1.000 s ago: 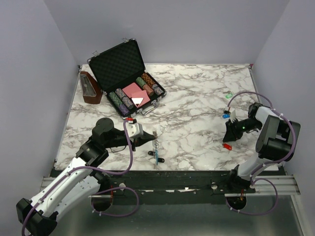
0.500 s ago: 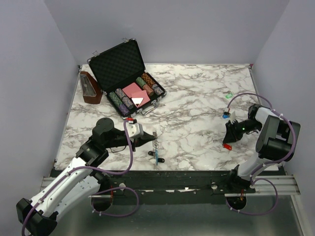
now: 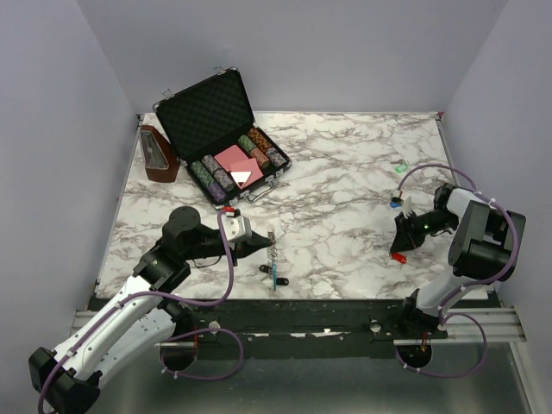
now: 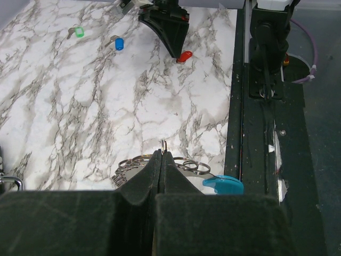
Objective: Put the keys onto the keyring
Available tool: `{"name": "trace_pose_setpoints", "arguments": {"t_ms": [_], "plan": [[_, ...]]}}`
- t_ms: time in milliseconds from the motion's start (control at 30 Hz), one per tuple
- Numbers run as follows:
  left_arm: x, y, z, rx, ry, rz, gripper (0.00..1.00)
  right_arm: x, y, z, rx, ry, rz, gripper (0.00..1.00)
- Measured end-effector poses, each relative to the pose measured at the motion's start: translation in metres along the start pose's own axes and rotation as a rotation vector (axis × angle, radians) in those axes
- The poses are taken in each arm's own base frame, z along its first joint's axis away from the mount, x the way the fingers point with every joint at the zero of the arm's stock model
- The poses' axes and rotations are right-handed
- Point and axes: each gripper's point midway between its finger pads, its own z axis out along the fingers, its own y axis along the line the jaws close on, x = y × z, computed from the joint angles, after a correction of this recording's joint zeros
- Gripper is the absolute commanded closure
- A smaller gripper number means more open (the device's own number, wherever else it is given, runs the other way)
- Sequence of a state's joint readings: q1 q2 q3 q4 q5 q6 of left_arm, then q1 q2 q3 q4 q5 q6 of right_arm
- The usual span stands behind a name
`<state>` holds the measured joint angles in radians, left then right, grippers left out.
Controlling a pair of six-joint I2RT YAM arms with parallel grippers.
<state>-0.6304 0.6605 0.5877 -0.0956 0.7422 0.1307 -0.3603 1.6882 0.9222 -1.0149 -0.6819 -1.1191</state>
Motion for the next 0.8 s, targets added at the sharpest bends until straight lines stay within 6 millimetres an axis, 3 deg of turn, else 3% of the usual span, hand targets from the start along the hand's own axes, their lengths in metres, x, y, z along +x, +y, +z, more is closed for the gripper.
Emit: {"name": "trace_pose_setpoints", "arguments": {"t_ms": [533,800], "plan": [[0.0001,-0.0001,0.0000,0.000,0.000,0.000,1.00,0.0023,-0.0003,0.0023,-0.011,0.006,0.003,0.82],[0.0002,0.0000,0.0000,0.000,0.000,0.000,1.00,0.0028,-0.0004,0.0028,-0.013,0.008,0.004,0.96]]}}
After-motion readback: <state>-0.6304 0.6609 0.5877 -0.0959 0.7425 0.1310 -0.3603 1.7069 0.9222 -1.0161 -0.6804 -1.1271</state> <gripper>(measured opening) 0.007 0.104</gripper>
